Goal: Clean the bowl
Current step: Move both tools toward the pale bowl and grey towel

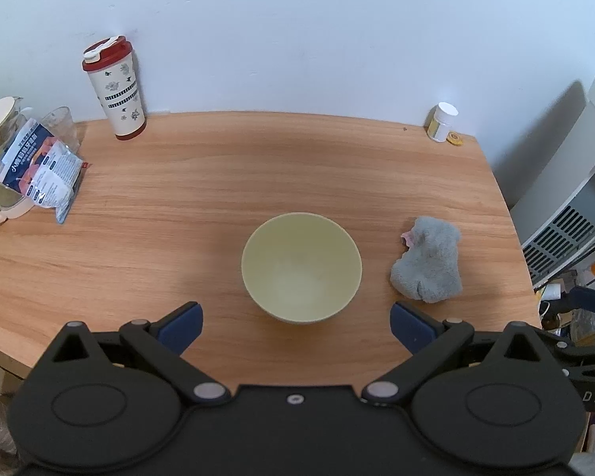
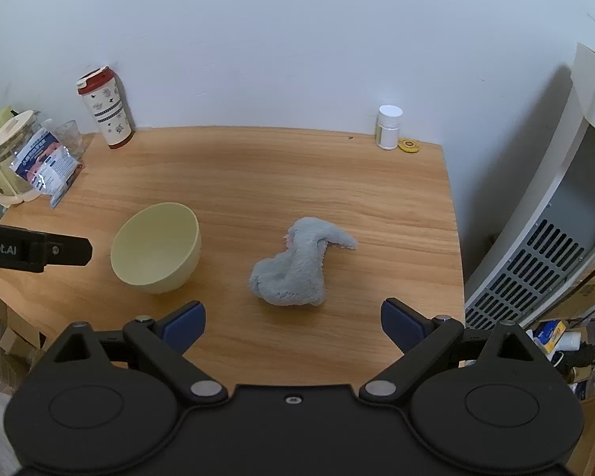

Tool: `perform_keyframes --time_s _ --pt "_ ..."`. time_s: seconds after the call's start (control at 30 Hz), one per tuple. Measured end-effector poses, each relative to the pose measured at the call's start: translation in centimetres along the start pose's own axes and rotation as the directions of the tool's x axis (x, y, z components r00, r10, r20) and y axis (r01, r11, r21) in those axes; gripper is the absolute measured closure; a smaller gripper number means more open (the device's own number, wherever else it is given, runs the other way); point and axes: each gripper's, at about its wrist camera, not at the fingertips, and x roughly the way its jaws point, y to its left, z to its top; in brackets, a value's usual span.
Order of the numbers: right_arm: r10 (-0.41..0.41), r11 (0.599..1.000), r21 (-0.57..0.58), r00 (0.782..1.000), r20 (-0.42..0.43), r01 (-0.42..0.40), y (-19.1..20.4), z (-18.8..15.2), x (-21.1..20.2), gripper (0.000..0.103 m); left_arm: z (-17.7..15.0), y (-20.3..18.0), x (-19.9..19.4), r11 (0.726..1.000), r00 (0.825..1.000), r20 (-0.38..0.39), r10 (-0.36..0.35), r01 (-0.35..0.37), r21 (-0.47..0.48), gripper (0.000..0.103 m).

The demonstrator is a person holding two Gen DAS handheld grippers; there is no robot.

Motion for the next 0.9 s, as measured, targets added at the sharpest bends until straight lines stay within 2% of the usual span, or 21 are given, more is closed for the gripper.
perform_keyframes --time_s 0.33,0.57,0.6,0.9 --pt "-0.007 1.0 0.001 1.0 0.01 0.007 0.4 -0.1 0.0 0.005 0.3 0.0 -0.4 1.0 1.0 0.012 0.007 -0.007 -0.008 0.0" --pt "-0.011 1.0 0.002 1.0 0.012 0.011 0.9 -0.1 -0.3 0.005 1.3 0.4 -0.4 1.0 1.0 -0.008 0.006 -0.006 0.0 0.0" --pt "-0.011 1.0 0.001 1.0 0.011 0.011 1.0 -0.1 -0.3 0.005 0.5 0.8 -0.3 1.0 1.0 0.003 0.0 0.0 -0.001 0.0" --pt "-0.017 1.0 0.006 1.0 -0.002 0.017 1.4 -0.2 -0.3 0.005 0.5 1.2 0.1 1.0 1.0 -0.017 -0.004 0.004 -0.001 0.0"
